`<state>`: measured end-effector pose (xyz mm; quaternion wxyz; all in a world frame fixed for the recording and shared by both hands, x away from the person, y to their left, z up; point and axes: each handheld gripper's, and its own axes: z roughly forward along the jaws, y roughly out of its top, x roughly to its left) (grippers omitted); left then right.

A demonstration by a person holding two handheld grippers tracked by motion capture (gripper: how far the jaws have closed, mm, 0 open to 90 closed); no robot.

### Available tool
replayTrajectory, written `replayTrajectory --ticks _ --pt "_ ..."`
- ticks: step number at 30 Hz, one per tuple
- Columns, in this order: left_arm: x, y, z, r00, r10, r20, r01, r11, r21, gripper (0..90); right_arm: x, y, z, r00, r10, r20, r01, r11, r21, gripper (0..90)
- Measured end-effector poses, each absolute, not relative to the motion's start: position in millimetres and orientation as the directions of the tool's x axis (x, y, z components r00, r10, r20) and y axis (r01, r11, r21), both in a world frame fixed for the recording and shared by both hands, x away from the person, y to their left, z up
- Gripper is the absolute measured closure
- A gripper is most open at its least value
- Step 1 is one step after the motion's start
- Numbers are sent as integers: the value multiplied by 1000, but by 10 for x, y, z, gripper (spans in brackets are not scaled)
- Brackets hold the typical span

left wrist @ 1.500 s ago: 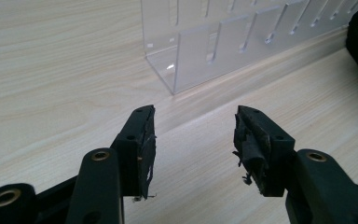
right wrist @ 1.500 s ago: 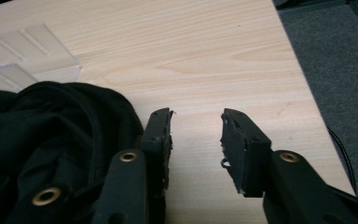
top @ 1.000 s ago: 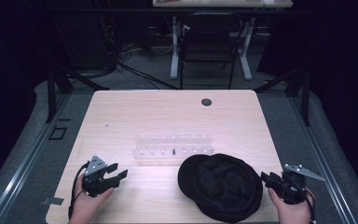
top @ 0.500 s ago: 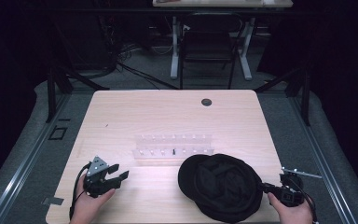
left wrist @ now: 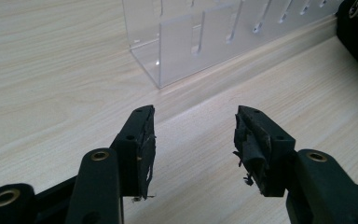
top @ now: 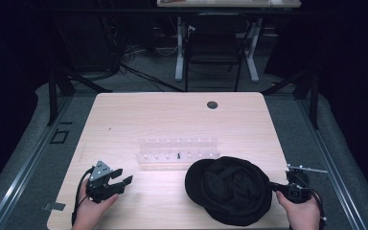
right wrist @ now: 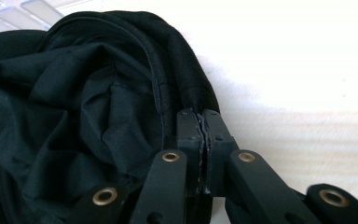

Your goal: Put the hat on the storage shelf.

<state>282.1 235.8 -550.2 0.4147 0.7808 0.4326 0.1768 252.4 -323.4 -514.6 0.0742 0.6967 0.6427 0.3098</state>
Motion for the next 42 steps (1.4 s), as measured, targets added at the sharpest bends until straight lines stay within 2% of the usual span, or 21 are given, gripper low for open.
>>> replayTrajectory --ticks 16,17,24,30,31,38,39,42 --pt "2815 2344 -5499 568 820 -73 524 -291 801 481 2805 -3360 -5110 -37 947 318 902 -105 419 836" --pt "2816 2343 -5500 567 820 -73 524 -291 801 481 2826 -3369 -5078 -39 955 295 920 -81 384 828" --pt "2816 2340 -5499 572 817 -69 525 -300 797 481 2904 -3363 -5066 -52 951 303 939 -57 339 803" --pt "2816 2333 -5505 571 818 -69 523 -298 799 481 2982 -3362 -5053 -70 958 278 965 -6 262 782" --pt "2815 2332 -5505 572 818 -68 523 -299 798 481 3004 -3373 -5082 -73 949 308 971 -4 241 758" --pt "2814 2330 -5506 573 817 -66 522 -302 798 481 3025 -3420 -5142 -51 941 335 974 -27 225 734" --pt "2813 2329 -5507 572 818 -66 522 -301 798 481 3024 -3415 -5174 -20 937 348 972 -64 226 730" --pt "2811 2325 -5506 571 818 -67 522 -299 799 481 3040 -3452 -5189 -43 931 361 979 -34 203 730"
